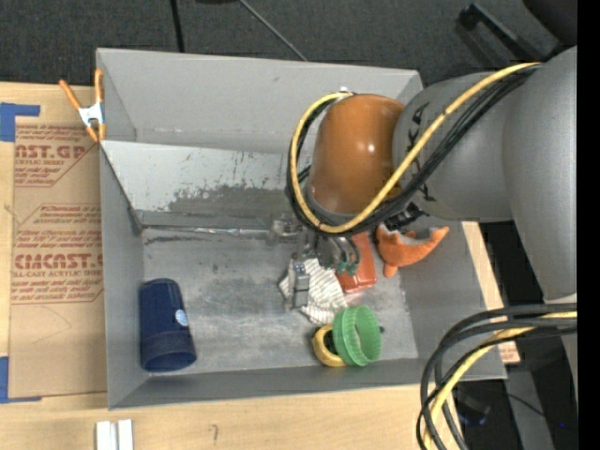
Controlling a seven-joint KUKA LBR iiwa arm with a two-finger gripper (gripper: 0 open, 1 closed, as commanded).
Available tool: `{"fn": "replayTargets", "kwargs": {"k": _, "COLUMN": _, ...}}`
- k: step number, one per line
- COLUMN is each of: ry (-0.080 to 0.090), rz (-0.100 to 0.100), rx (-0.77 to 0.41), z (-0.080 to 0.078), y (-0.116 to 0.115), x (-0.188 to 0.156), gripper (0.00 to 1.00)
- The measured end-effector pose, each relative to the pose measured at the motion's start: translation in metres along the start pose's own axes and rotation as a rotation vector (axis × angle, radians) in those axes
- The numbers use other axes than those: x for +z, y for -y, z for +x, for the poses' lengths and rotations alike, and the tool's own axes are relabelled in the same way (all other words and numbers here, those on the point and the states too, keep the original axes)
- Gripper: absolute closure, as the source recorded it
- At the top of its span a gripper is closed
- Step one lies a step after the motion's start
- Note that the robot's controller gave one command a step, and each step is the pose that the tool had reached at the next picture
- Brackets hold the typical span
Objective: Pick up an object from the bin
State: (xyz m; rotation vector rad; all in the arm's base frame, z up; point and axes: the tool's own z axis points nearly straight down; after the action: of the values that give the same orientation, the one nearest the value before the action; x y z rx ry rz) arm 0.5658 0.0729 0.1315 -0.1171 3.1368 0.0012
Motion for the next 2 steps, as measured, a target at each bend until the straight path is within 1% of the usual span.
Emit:
{"fn": "replayTargets", "kwargs": {"k": 1, "ry": 0.000, "rz": 0.001, "rx": -0.073, "z": 0.011, "y": 0.053, "x": 0.036, "gripper": 0.00}}
{"fn": "replayTargets", "kwargs": {"k": 2, "ry": 0.000, "rz": 0.000, "rx": -0.070, "z": 0.013, "y": 0.089, "x": 0.047, "gripper": 1.00}}
